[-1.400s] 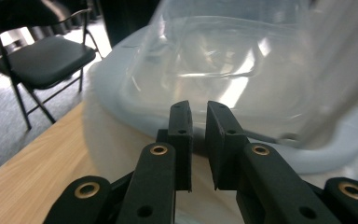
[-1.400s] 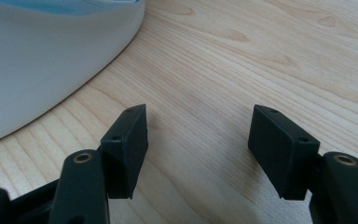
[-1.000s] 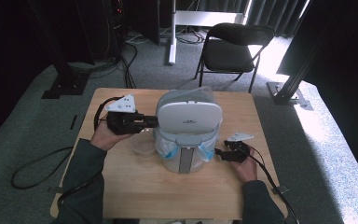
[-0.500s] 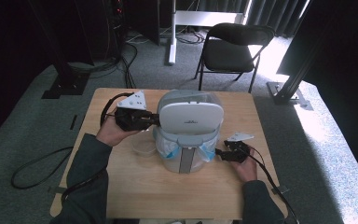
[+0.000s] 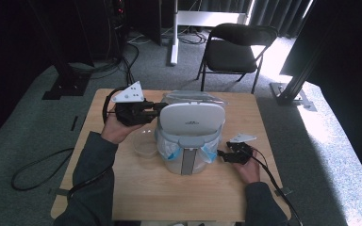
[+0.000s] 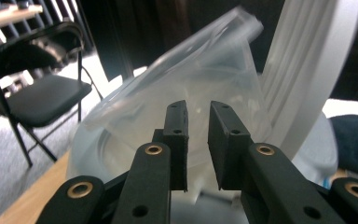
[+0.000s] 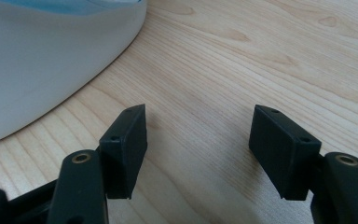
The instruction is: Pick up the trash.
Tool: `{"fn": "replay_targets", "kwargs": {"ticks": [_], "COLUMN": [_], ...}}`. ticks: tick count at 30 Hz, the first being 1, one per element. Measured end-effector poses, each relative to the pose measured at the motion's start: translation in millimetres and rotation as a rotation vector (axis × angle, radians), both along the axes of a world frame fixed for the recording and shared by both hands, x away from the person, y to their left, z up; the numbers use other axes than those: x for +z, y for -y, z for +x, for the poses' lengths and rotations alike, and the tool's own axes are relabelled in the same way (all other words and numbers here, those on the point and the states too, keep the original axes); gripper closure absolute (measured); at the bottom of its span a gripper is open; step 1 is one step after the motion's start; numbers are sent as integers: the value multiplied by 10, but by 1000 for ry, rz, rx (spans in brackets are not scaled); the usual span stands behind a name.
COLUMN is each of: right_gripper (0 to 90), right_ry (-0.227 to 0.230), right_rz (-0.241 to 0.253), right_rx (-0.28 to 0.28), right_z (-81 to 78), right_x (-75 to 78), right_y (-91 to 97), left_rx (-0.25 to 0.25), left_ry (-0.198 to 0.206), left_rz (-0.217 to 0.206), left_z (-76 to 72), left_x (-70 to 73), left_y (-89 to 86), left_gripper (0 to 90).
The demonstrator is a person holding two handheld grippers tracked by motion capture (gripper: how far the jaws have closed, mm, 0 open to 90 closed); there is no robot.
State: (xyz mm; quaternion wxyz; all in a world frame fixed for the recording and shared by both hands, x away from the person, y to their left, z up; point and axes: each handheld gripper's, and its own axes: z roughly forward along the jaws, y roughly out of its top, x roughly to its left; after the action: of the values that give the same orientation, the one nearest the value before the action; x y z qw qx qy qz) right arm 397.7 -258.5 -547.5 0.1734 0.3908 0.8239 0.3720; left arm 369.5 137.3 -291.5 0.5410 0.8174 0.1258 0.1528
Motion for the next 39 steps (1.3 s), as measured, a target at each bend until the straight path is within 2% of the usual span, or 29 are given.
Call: {"fn": "replay_targets", "kwargs": {"ticks": [5, 7, 15, 18, 22, 26, 30, 39], "right_gripper": [358, 356, 356, 413, 470, 524, 558, 567], "right_ry": [-1, -1, 0, 2, -19, 41, 104, 247], "right_rz": [1, 1, -1, 3, 62, 139, 222, 258], "right_rx": [0, 1, 1, -20, -47, -61, -59, -24], "right_z": [0, -1, 0, 0, 18, -25, -85, -137], "right_x": [0, 0, 0, 3, 29, 266, 643, 1375], "right_y": [-1, -1, -1, 10, 55, 107, 143, 7], "left_rx": [25, 17, 55, 65, 72, 73, 77, 77], "left_ry": [31, 27, -9, -21, -35, -38, -47, -58], "left_rz": [-33, -36, -14, -5, 14, 19, 19, 25], "left_z": [-14, -7, 64, 93, 124, 135, 145, 160], "left_x": [56, 52, -68, -103, -133, -140, -158, -192], "left_y": [26, -14, -88, -94, -89, -95, -100, -112], "left_gripper": [753, 752, 749, 750, 751, 751, 751, 751]}}
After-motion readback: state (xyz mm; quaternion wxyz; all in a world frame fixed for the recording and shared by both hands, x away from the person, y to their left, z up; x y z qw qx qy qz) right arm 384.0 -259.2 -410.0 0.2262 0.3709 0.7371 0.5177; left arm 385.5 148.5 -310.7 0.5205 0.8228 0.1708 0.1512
